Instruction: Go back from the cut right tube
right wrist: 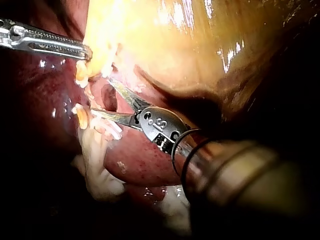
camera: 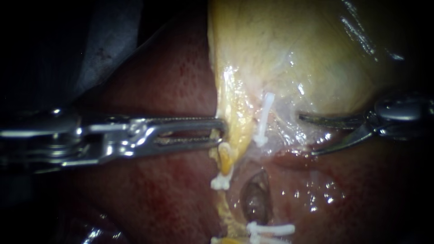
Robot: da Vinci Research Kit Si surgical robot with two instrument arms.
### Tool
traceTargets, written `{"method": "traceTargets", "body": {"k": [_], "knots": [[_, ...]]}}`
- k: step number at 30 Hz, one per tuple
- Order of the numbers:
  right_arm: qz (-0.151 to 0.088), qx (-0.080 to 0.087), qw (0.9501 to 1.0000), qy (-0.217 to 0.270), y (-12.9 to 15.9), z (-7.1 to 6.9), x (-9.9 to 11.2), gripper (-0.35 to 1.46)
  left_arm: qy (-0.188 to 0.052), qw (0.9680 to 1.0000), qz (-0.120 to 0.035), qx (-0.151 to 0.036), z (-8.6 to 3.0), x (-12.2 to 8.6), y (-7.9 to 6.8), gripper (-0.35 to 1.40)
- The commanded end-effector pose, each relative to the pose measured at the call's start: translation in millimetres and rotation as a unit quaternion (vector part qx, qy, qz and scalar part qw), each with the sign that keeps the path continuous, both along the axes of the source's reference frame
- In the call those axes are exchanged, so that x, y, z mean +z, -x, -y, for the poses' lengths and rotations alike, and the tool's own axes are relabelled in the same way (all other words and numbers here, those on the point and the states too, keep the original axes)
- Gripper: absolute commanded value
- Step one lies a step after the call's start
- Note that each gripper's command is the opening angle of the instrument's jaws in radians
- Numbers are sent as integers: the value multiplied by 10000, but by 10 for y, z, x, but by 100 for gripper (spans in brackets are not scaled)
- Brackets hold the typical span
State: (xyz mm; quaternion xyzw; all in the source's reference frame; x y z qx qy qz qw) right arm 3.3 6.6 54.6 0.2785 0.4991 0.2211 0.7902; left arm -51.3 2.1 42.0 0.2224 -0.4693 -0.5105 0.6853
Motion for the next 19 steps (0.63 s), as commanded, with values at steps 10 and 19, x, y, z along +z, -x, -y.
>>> {"method": "traceTargets", "body": {"k": [10, 19], "knots": [[-1, -1, 10000, 0, 0, 0, 0, 66, -1, 10000, -5, 15, 0, 2, 3, -35], [-2, -2, 10000, 1, 0, 0, 1, 66, -4, 10000, -3, 16, -1, 1, 3, -35]]}}
